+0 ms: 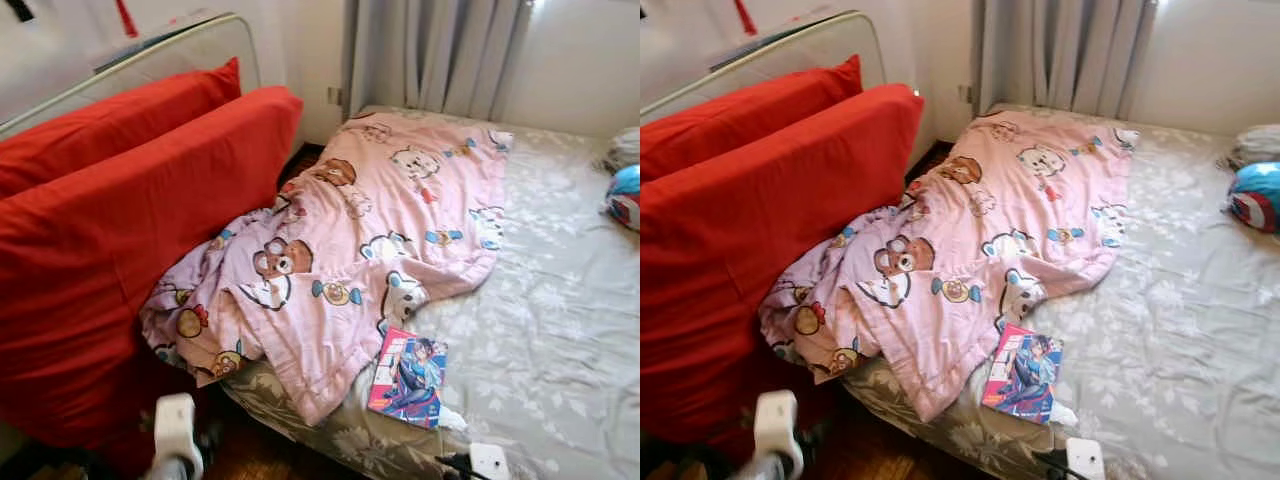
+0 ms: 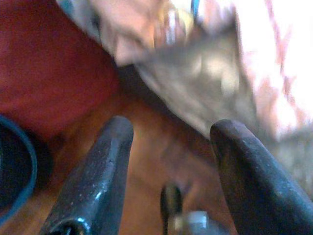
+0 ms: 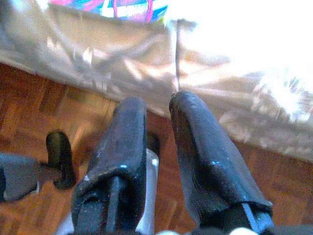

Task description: Clean up the room

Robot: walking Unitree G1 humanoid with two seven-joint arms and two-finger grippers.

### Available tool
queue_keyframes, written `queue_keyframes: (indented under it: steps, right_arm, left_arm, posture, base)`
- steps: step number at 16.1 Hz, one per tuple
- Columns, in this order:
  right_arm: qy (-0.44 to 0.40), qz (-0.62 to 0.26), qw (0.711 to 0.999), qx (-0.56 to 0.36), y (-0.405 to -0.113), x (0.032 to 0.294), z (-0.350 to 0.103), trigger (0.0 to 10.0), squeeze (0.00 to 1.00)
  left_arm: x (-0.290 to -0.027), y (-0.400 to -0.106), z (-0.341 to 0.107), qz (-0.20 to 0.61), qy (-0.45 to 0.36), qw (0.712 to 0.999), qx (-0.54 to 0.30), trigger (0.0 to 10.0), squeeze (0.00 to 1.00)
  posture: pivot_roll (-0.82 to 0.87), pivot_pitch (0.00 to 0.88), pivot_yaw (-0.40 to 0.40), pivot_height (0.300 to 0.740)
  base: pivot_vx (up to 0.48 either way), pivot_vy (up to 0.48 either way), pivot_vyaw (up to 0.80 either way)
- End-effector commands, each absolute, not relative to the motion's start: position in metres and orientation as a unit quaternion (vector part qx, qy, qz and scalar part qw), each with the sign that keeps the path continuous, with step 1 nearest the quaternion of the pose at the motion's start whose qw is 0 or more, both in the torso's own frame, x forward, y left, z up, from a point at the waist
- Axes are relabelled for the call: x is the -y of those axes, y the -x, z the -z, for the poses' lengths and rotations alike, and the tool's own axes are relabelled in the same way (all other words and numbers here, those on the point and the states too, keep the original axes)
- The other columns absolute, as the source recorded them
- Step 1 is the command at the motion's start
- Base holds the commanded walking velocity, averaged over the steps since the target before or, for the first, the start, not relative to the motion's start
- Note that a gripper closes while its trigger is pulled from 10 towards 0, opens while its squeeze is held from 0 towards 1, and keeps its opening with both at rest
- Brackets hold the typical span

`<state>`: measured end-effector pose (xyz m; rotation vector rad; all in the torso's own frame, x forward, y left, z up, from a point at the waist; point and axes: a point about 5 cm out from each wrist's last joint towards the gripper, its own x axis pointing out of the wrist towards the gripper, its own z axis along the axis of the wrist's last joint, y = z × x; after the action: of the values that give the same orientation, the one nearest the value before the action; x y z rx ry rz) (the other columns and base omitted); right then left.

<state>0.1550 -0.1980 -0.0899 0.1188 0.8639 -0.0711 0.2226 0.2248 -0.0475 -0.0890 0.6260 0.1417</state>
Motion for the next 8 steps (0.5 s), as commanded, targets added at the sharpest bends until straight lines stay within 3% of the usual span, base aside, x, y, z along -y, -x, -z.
queue_keyframes:
  steps: [1,6,7,8]
  right_arm:
    - [-0.061,0.039,0.913,-0.400,-0.157,0.199,0.088,10.0,0.00]
    - [-0.083,0.053,0.933,-0.346,-0.163,0.199,0.081,10.0,0.00]
    - [-0.073,0.042,0.967,-0.239,-0.228,0.198,0.043,10.0,0.00]
    - [-0.068,0.034,0.982,-0.172,-0.261,0.196,0.015,10.0,0.00]
  left_arm:
    - [-0.230,-0.228,0.041,-0.080,0.049,0.955,-0.280,10.0,0.00]
    - [-0.235,-0.250,0.014,-0.060,0.025,0.980,-0.189,10.0,0.00]
    - [-0.235,-0.253,0.009,-0.051,0.018,0.984,-0.169,10.0,0.00]
    - [-0.233,-0.254,0.005,-0.038,0.006,0.988,-0.150,10.0,0.00]
  posture:
    - [0.01,0.000,0.008,0.740]
    - [0.02,0.000,0.003,0.740]
    - [0.01,0.000,0.007,0.740]
    - [0.01,0.000,0.010,0.740]
  base:
    - [0.000,0.000,0.00]
    - [0.000,0.000,0.00]
    - [0.000,0.000,0.00]
    - [0.000,0.000,0.00]
